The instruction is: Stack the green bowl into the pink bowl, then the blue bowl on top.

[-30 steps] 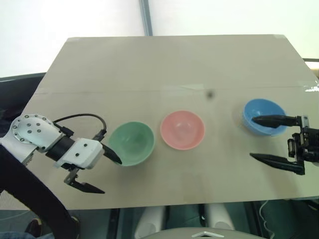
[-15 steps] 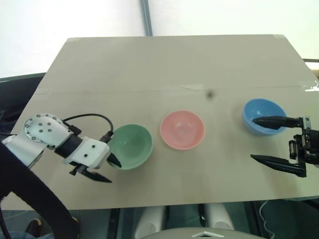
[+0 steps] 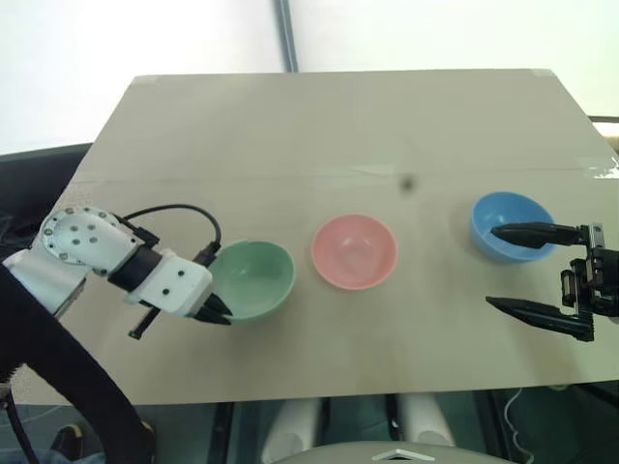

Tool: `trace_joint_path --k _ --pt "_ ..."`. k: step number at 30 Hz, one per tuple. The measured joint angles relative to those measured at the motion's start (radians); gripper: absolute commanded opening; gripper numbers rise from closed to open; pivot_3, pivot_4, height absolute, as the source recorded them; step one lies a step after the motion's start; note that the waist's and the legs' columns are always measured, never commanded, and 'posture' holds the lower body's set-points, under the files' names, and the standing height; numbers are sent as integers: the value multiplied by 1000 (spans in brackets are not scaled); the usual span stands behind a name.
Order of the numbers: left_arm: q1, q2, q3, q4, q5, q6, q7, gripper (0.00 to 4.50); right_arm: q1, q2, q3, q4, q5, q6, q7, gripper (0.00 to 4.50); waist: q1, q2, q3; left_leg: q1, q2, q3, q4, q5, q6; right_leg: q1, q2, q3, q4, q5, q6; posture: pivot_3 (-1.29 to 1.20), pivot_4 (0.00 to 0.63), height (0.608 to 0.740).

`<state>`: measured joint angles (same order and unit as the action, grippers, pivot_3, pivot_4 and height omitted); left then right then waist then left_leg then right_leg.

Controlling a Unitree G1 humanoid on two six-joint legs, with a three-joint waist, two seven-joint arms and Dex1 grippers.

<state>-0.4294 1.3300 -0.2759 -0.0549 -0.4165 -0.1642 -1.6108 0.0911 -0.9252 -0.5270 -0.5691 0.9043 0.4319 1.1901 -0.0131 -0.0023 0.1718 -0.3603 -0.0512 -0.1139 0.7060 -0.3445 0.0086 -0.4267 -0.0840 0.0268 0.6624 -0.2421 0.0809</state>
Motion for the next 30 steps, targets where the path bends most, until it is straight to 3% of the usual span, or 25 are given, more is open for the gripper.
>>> trace_joint_path --k 4,8,17,25,30 --pt "-218 23 -6 10 -137 85 1 13 -6 -1 0 1 -1 0 0 4500 -3 -2 1 -1 0 -1 1 0 0 0 0 0 -1 0 0 0 150 740" --pt "-334 9 -9 24 -205 126 0 13 -6 -1 0 1 -4 0 0 4500 -8 -2 1 -1 -1 0 1 0 0 0 0 0 -2 0 0 0 150 740" --pt "-428 -203 -158 52 -113 33 0 13 -35 -1 16 8 -19 -1 -6 4500 -4 -2 1 -1 -1 -1 3 0 0 0 0 0 -1 0 0 0 150 740" --pt "-549 -379 -288 198 9 -122 0 13 -46 3 38 16 -28 -2 -22 4500 -1 -2 1 -2 -1 -1 4 0 0 0 -1 0 -1 0 0 0 150 740" --pt "-573 -512 -297 287 37 -189 0 13 -23 10 35 -3 -28 -4 -34 4500 -1 -2 1 -4 -1 -2 6 0 0 0 -1 -1 -1 0 0 0 150 740"
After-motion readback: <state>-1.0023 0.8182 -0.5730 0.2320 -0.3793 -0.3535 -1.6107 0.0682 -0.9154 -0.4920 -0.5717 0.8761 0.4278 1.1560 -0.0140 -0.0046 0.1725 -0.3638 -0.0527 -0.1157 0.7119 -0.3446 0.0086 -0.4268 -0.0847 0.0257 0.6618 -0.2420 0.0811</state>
